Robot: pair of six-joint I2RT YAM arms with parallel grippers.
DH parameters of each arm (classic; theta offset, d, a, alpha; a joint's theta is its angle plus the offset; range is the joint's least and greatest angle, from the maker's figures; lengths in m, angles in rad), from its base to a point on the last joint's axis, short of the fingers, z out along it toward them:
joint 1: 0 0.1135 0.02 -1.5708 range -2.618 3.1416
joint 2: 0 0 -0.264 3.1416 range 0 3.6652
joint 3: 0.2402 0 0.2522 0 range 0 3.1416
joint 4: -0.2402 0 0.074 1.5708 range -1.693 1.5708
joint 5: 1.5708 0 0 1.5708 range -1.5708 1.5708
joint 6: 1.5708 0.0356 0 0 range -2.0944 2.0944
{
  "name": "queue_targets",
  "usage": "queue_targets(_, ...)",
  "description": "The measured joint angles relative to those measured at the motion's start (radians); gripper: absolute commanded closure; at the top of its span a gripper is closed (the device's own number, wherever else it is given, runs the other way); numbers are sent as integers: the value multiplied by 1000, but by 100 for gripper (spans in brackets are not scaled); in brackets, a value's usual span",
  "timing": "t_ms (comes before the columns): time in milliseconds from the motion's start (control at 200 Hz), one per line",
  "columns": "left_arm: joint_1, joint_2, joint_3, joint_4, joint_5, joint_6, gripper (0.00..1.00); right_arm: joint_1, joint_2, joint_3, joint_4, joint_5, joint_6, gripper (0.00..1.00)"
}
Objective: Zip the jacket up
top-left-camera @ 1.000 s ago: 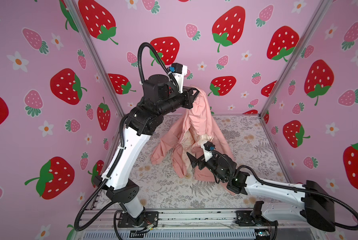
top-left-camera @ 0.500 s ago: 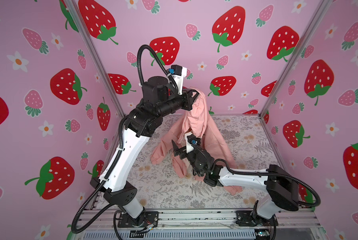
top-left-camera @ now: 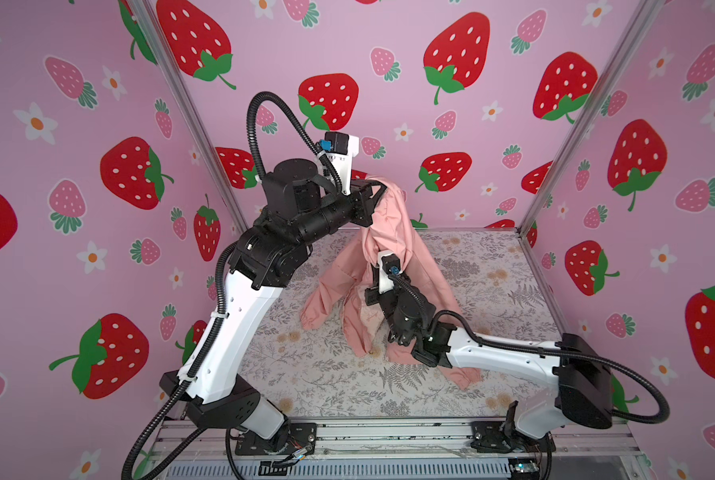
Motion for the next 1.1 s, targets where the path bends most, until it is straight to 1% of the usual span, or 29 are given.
queue_targets(95, 0, -16, 0, 21, -16, 18, 100, 0, -103, 13, -91, -55, -9, 100)
queue_targets(190, 0, -30, 0, 53, -23, 31, 100, 0, -169, 87, -225, -111, -13, 100)
queue_targets(405, 0, -54, 5, 133, -49, 42, 100, 5, -267, 237, -488, -204, -5, 100)
queue_targets(530, -3, -62, 10, 174, -63, 43, 100, 9, -304, 312, -589, -238, 6, 100)
queue_targets(630, -7, -63, 29, 184, -94, 54, 100, 9, -309, 376, -650, -237, 14, 100)
queue_targets(755, -9, -43, 77, 180, -165, 87, 100, 8, -258, 497, -738, -197, 36, 100)
queue_targets(825, -9, -20, 89, 182, -214, 109, 100, 4, -205, 558, -774, -169, 49, 100)
queue_targets(890, -8, 16, 91, 182, -262, 127, 100, -23, -145, 602, -819, -163, 73, 100)
queue_targets(935, -5, 51, 92, 180, -293, 140, 100, -55, -98, 623, -851, -183, 101, 100)
queue_targets(995, 5, 113, 92, 175, -328, 148, 100, -128, -37, 636, -890, -229, 144, 100)
queue_targets(1100, 41, 242, 93, 148, -363, 144, 100, -287, 86, 643, -948, -367, 228, 100)
